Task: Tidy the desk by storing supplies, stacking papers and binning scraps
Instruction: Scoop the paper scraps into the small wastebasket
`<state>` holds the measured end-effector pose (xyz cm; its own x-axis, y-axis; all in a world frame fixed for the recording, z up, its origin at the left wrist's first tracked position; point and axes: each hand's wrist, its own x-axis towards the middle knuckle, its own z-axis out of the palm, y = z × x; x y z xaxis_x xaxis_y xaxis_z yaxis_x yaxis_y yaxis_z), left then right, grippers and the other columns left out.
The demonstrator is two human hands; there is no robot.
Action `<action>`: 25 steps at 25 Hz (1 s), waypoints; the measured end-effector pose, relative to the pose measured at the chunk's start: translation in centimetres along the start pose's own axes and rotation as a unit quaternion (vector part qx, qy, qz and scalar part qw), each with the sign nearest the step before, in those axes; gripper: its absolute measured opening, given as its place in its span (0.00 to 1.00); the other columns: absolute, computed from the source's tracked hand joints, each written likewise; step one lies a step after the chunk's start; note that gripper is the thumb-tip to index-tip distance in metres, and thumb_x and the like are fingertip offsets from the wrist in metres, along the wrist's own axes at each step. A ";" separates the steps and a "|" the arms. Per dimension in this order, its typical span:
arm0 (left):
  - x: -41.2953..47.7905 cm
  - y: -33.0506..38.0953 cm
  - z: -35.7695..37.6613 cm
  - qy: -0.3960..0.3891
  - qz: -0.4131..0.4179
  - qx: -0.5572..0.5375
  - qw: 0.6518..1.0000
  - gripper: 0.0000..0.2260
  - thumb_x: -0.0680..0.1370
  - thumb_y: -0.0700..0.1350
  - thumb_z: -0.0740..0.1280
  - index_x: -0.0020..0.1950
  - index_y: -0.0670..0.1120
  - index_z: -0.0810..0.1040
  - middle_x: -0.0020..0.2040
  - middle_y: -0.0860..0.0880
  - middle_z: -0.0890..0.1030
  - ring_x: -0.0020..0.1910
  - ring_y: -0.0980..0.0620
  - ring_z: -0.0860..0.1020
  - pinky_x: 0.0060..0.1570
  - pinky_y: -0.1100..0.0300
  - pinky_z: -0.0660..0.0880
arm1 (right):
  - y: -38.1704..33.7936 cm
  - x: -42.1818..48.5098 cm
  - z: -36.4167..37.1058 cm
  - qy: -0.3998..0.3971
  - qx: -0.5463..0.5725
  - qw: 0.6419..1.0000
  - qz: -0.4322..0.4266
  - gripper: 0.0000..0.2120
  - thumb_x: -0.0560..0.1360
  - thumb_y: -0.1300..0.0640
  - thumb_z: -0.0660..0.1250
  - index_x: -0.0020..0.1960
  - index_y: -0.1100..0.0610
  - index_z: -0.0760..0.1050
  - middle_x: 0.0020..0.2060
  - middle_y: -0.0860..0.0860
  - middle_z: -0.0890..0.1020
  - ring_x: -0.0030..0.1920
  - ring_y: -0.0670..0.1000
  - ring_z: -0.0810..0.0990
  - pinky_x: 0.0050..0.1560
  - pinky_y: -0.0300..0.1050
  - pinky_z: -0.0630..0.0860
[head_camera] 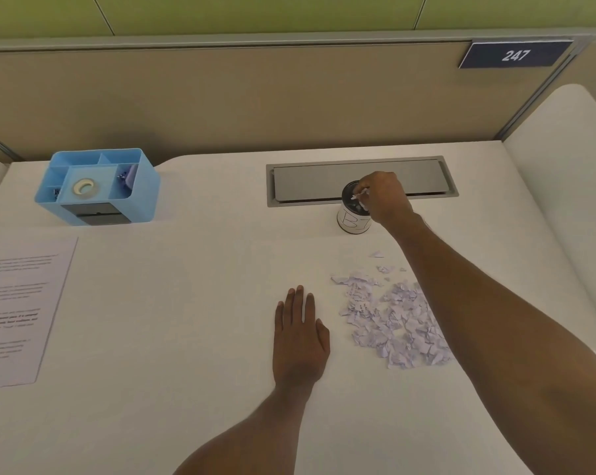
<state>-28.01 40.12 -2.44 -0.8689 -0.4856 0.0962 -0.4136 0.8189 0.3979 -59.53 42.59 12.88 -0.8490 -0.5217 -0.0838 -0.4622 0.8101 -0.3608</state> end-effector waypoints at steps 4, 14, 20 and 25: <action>0.1 0.1 -0.1 -0.006 -0.003 0.002 1.000 0.23 0.84 0.46 0.59 0.79 0.41 0.71 0.83 0.40 0.67 0.84 0.42 0.63 0.82 0.41 0.62 | -0.5 0.6 -0.6 -0.025 -0.014 1.000 0.001 0.12 0.75 0.64 0.71 0.57 0.58 0.84 0.54 0.57 0.85 0.52 0.58 0.83 0.55 0.49 0.81; 0.0 0.2 -0.4 0.000 -0.008 -0.014 1.000 0.23 0.84 0.45 0.60 0.79 0.40 0.72 0.83 0.41 0.67 0.84 0.42 0.63 0.81 0.40 0.63 | 7.2 -5.3 0.7 0.110 0.052 0.991 0.063 0.14 0.76 0.69 0.62 0.52 0.62 0.85 0.49 0.59 0.86 0.48 0.60 0.84 0.49 0.44 0.78; 0.0 0.3 -0.6 -0.002 -0.015 -0.015 1.000 0.23 0.83 0.45 0.60 0.79 0.41 0.71 0.83 0.41 0.68 0.84 0.42 0.63 0.81 0.41 0.63 | 8.8 -11.3 6.6 -0.064 -0.001 0.998 0.015 0.31 0.74 0.76 0.58 0.74 0.57 0.71 0.73 0.54 0.71 0.73 0.54 0.68 0.73 0.51 0.69; 0.0 0.3 -0.6 0.002 -0.009 -0.009 1.000 0.24 0.83 0.45 0.59 0.79 0.40 0.71 0.82 0.41 0.68 0.83 0.41 0.64 0.81 0.41 0.63 | 8.6 -13.7 7.3 -0.055 0.004 0.998 -0.039 0.26 0.73 0.76 0.58 0.65 0.58 0.78 0.67 0.53 0.76 0.68 0.54 0.73 0.67 0.52 0.73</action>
<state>-27.95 40.15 -1.77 -0.8601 -0.5016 0.0933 -0.4243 0.8048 0.4150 -50.03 54.74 4.18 -0.7771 -0.6095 -0.1570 -0.5232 0.7642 -0.3772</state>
